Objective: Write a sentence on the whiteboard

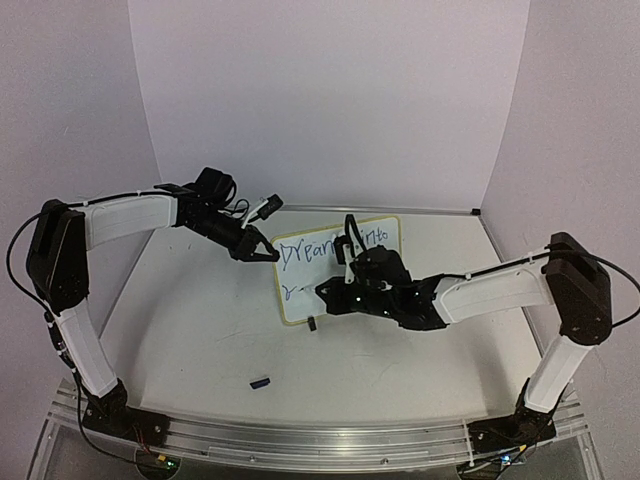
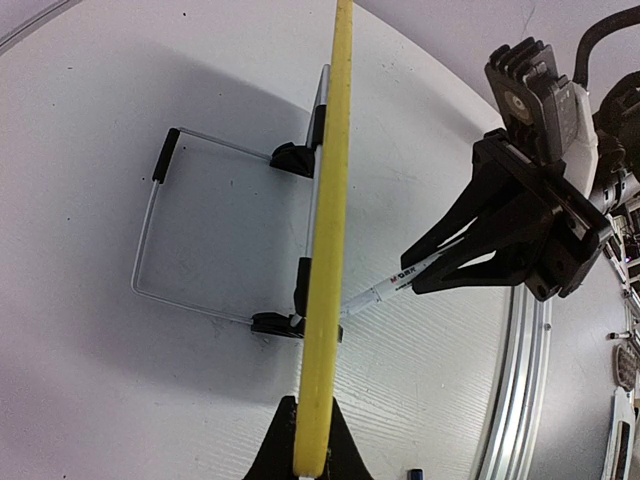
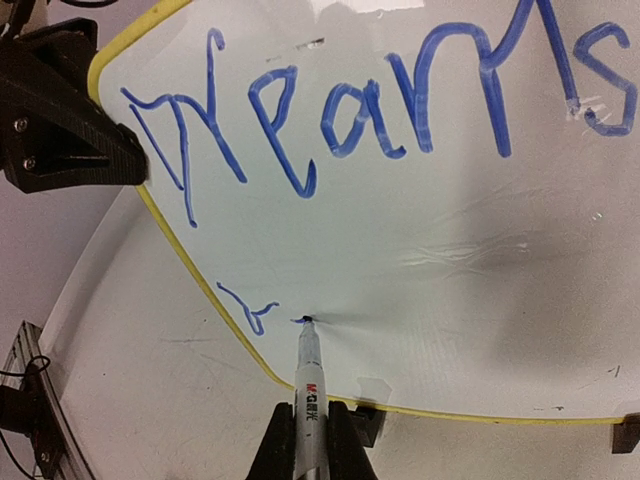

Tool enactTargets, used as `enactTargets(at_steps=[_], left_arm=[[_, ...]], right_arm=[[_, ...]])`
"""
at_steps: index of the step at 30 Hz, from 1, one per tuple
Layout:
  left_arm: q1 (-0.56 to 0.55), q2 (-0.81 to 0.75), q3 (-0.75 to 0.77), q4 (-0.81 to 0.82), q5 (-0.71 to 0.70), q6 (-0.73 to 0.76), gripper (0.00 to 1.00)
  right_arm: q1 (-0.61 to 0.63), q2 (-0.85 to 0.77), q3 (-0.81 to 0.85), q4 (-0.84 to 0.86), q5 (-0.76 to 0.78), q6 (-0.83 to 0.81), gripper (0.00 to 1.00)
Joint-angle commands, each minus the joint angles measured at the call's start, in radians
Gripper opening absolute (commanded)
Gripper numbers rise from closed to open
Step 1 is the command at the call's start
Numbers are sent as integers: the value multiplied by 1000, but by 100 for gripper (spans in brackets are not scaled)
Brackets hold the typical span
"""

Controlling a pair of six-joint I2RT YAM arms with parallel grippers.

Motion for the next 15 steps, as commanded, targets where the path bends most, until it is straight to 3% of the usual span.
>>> enactTargets(at_steps=[1, 15], left_arm=[[-23, 10, 15, -63, -43, 17, 0], [-25, 11, 15, -63, -43, 16, 0]], right_arm=[[-6, -48, 7, 5, 74, 1, 0], [-7, -21, 45, 31, 28, -23, 0]])
